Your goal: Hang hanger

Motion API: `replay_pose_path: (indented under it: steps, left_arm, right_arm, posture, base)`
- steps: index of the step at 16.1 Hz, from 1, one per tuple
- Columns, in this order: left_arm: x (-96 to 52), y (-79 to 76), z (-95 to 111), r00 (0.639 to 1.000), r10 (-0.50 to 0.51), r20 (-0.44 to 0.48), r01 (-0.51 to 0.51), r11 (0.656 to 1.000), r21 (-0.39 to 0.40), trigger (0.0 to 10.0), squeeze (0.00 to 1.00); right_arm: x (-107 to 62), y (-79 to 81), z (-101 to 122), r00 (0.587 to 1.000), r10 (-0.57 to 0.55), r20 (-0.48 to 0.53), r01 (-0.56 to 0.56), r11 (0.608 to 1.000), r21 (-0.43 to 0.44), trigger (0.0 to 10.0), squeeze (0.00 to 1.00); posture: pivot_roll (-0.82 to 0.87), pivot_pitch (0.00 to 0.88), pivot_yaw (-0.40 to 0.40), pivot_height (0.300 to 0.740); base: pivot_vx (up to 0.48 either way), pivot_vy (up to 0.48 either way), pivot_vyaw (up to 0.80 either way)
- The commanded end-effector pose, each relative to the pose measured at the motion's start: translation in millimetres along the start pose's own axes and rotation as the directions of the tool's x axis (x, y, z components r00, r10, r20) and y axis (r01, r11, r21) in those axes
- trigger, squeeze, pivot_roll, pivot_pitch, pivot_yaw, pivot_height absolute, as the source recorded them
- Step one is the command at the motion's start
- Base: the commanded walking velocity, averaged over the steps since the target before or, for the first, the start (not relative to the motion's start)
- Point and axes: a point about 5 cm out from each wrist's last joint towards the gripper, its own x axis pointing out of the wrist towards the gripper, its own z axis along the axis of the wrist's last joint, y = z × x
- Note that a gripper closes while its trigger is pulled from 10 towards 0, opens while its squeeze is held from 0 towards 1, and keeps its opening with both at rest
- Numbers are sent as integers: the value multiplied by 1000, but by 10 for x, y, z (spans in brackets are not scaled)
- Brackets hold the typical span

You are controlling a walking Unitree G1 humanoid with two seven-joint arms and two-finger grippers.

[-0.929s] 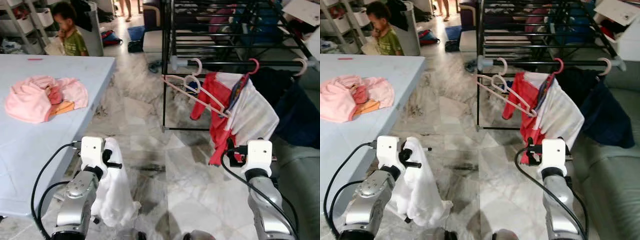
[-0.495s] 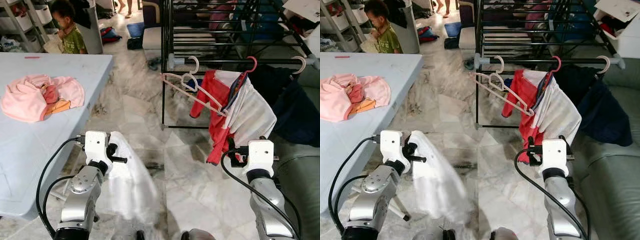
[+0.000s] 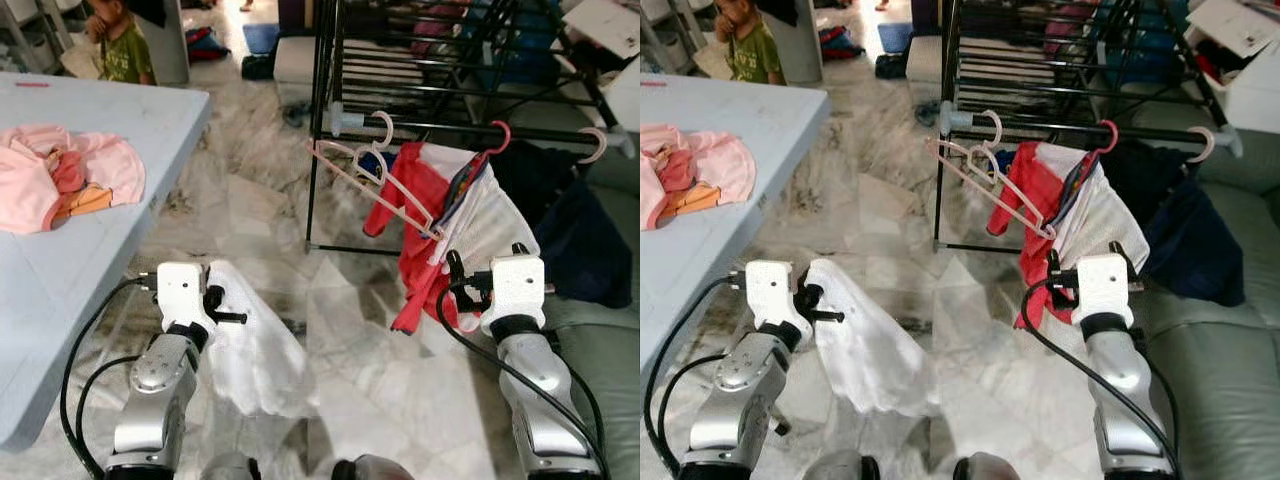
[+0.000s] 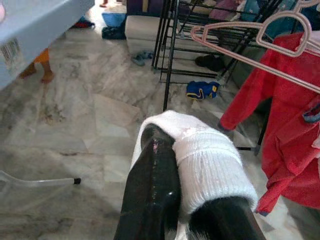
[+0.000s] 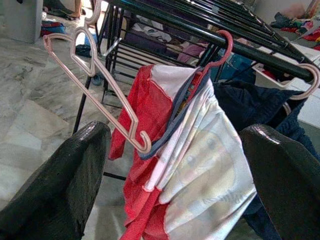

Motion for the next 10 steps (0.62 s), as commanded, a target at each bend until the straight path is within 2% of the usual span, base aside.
replay_pose_path:
  steps: [1,5,10]
  left_arm:
    - [-5,-14,118,999,-19,41,18,1000,14,10000,0]
    - [5,-16,132,998,-54,20,53,998,43,10000,0]
    - [-21,37,202,999,-44,30,43,998,51,10000,0]
  right_arm:
    - [4,-25,55,1000,-16,11,15,1000,13,10000,0]
    - [-138,-21,-22,999,-39,-26,39,999,23,10000,0]
    - [-197,-14,14,998,-56,-27,58,997,52,10000,0]
  posture:
    - [-21,0,-26,740]
    - [-25,19,10,740]
    - [-24,37,14,740]
  base:
    - [0,0,0]
    - [0,0,0]
    - [0,0,0]
